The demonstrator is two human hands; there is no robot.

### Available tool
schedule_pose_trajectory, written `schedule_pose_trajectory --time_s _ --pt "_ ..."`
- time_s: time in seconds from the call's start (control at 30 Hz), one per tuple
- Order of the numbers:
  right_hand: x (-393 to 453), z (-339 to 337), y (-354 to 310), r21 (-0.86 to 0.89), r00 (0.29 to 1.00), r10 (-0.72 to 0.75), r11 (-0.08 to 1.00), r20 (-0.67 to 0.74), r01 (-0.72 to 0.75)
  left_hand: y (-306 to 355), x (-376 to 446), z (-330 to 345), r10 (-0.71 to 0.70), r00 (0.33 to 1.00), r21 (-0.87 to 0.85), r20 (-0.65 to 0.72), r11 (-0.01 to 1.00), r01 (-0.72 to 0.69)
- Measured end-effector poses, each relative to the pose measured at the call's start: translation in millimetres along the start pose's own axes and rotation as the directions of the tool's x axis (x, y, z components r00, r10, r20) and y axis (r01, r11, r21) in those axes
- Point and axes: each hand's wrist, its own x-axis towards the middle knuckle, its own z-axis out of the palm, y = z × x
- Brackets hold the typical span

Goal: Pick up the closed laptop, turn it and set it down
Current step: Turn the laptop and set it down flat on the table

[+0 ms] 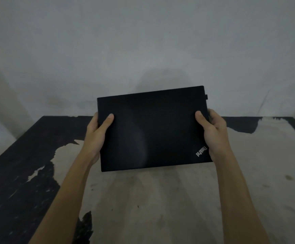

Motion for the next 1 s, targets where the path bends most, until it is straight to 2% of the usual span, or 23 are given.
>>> schedule_pose_trajectory --time_s 0.13,0.23,0.57,1.0 --pt "15 -20 7 0.032 0.997 0.052 0.998 -0.061 -0.05 -16 -3 24 0.05 0.998 0.106 0.049 0.993 -0.055" --pt "27 -29 15 0.007 0.994 0.08 0.997 -0.077 -0.08 -31 0 38 0.08 0.996 0.158 0.034 0.984 -0.085" --pt "48 -40 58 -0.199 0.982 0.165 0.963 -0.09 -0.18 -79 3 51 -0.018 0.998 0.23 -0.067 0.973 0.033" --pt "53 -47 85 -0.397 0.962 0.193 0.881 -0.194 -0.257 -88 10 46 0.058 0.992 0.494 -0.112 0.87 0.005"
